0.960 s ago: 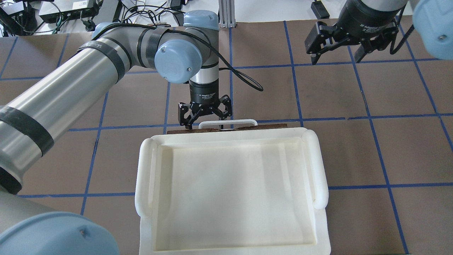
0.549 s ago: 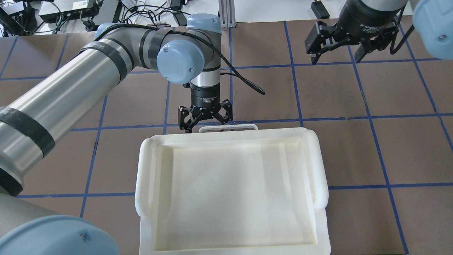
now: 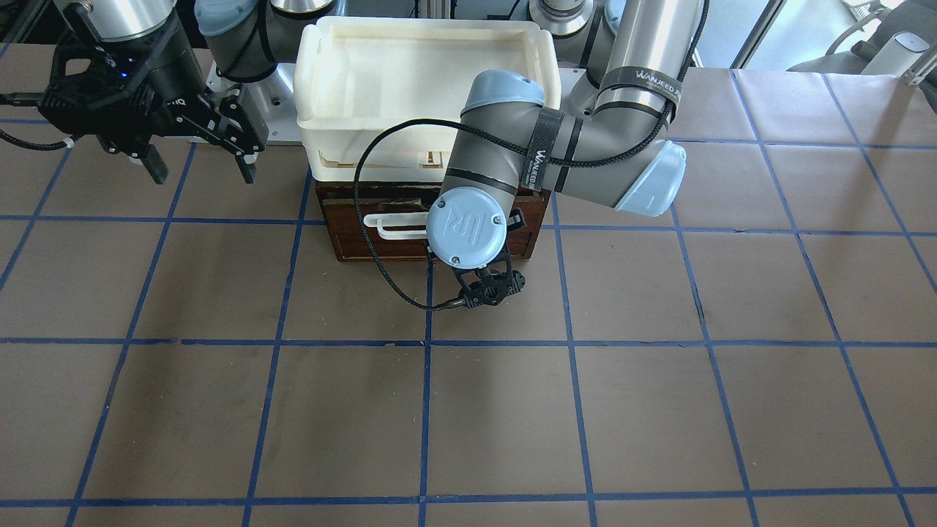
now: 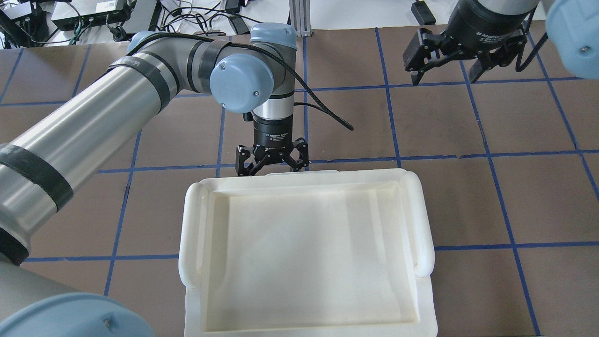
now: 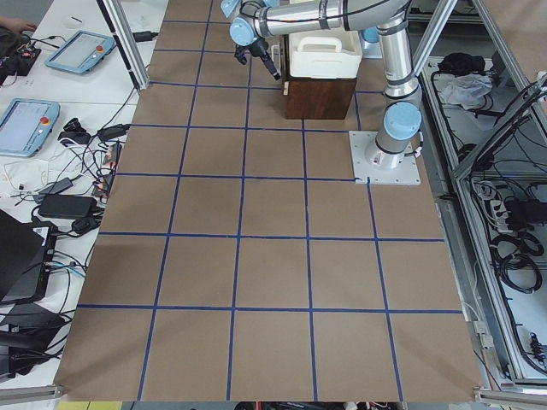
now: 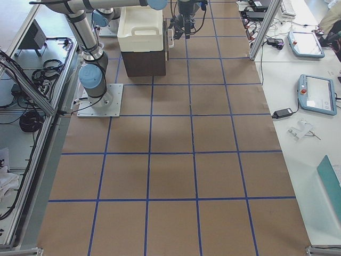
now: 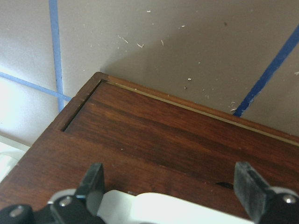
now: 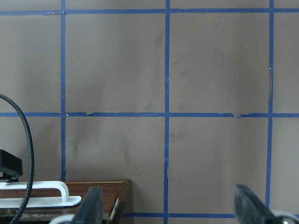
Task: Put scissors in drawer and close it
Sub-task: 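Press the drawer fully shut with the left gripper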
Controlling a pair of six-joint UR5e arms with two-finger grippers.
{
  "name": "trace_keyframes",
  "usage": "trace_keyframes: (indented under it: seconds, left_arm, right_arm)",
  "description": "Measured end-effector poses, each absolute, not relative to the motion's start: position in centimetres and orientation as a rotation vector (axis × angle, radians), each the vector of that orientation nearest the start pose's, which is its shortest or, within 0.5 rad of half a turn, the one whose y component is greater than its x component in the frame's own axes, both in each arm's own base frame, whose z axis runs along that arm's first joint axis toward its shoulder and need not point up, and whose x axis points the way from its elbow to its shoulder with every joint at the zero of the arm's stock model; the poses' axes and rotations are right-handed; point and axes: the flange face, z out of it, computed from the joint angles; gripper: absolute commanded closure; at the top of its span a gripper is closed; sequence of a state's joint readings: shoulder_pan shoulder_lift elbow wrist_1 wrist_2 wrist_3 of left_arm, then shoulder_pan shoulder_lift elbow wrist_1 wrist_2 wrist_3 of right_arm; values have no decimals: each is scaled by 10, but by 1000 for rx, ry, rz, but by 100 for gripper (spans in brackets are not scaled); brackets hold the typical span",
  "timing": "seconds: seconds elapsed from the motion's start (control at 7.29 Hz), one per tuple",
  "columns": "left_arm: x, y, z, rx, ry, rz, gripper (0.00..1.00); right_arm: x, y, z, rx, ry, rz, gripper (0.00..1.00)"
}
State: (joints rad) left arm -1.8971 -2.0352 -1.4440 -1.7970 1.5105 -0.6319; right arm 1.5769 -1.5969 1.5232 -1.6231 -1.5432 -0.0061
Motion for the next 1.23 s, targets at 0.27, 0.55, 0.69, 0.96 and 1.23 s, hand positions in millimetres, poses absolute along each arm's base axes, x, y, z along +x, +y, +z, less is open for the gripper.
trace_keyframes:
  seconds: [0.27, 0.55, 0.69, 0.96, 1.23]
  left_arm:
    - [-321, -513, 280, -457, 2795, 773, 0]
    - [-320, -510, 280, -455, 2784, 792, 0]
    - [-320, -510, 277, -454, 2777, 801, 0]
    - [-320, -512, 270, -456, 2767, 814, 0]
    - [-319, -511, 266, -455, 2756, 829, 0]
  right_arm:
    - [139, -491, 530, -22, 3109, -196, 0]
    - [139, -491, 530, -23, 3111, -195, 0]
    - [139, -491, 530, -22, 3111, -196, 0]
    - [139, -491, 530, -23, 3111, -196, 0]
    - [139, -491, 530, -24, 3111, -196, 0]
